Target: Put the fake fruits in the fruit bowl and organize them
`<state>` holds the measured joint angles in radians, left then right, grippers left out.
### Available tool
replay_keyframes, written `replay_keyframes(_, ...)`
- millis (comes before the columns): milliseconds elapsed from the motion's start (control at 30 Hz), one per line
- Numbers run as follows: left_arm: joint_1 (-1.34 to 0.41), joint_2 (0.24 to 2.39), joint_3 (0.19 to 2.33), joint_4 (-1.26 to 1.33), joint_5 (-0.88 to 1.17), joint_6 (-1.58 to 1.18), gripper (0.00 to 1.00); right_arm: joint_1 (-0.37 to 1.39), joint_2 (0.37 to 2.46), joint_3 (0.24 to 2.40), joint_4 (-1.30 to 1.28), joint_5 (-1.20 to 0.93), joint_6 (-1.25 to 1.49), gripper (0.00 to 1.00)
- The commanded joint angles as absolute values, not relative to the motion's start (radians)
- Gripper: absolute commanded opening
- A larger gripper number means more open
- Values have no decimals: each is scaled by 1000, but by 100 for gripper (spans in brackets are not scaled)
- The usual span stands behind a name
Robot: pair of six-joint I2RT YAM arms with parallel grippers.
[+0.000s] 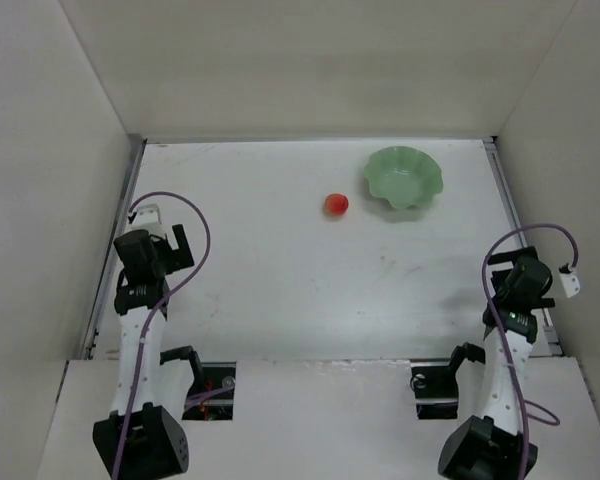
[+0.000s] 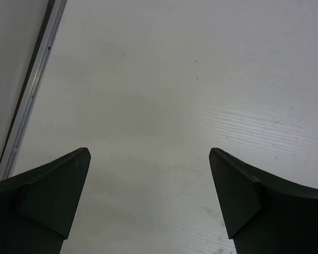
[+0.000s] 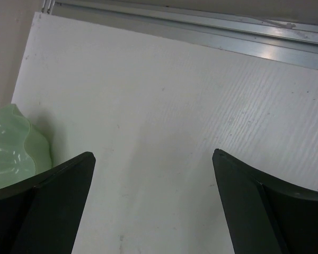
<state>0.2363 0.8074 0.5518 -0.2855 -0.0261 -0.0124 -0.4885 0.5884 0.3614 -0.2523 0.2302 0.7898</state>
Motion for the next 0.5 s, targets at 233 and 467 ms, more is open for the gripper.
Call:
replay_keyframes(233,206,729,531,-241,46,83,100,-166,681,497,-105,348,553,100)
replay_keyframes(467,131,764,563,-247,61,114,100,443,1093,820,-46,393,232,100)
